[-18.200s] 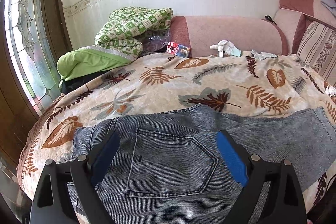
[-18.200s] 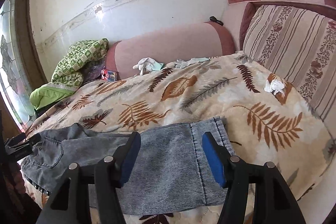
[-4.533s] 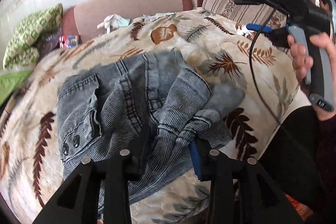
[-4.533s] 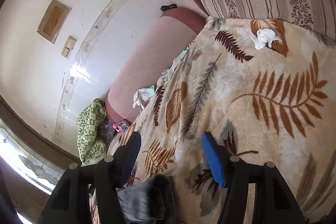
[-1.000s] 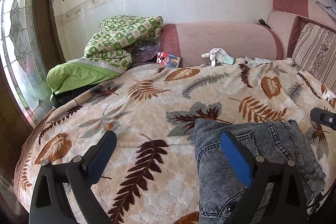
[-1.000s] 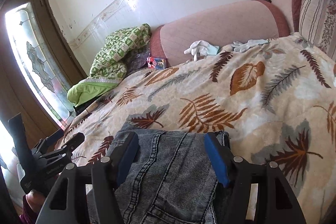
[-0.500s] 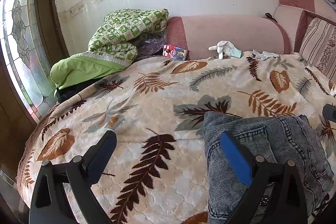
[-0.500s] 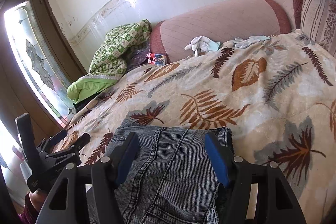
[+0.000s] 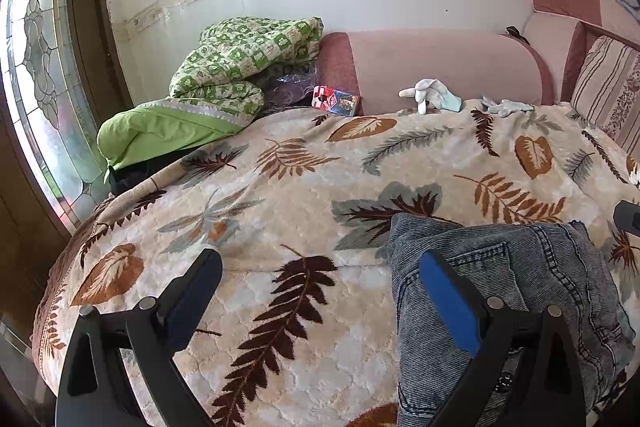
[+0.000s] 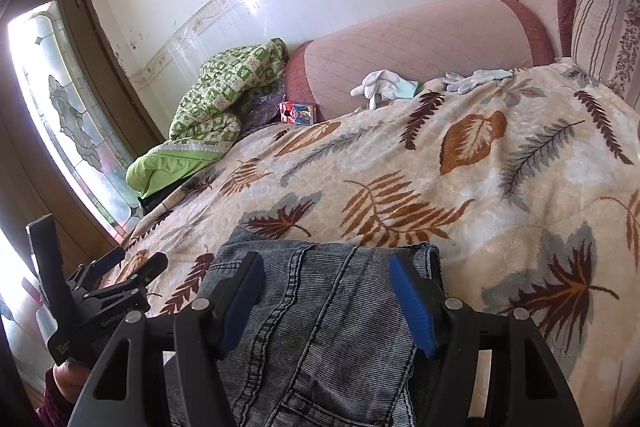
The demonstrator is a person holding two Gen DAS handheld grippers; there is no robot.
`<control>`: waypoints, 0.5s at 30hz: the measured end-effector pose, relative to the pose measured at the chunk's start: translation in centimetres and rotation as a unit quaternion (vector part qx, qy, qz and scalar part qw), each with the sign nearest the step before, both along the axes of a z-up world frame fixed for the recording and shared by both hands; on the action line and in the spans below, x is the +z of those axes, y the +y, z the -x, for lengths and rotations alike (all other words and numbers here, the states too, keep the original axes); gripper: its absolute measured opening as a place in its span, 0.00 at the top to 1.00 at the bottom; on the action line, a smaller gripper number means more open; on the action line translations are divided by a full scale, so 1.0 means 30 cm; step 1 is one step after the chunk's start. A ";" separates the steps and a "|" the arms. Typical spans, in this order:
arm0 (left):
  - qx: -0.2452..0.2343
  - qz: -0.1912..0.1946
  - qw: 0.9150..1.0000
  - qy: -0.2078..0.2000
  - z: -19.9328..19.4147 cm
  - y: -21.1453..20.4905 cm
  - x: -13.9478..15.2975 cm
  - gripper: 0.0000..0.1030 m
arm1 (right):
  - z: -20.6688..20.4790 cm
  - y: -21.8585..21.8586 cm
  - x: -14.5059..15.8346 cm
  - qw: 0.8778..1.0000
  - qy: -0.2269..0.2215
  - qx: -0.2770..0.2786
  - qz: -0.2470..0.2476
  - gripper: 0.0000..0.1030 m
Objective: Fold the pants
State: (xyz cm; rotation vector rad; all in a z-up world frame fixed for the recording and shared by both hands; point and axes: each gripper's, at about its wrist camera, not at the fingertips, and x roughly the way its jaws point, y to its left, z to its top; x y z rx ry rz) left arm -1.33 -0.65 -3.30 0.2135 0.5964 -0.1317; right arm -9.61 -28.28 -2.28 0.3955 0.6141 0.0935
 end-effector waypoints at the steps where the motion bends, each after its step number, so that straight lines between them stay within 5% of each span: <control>1: -0.001 0.000 1.000 0.001 0.000 -0.001 0.000 0.04 | -0.001 -0.001 -0.002 1.000 0.001 0.001 0.000 0.33; 15: -0.003 -0.004 1.000 0.003 -0.003 -0.007 -0.011 0.04 | -0.004 -0.003 -0.007 1.000 0.003 0.001 -0.001 0.33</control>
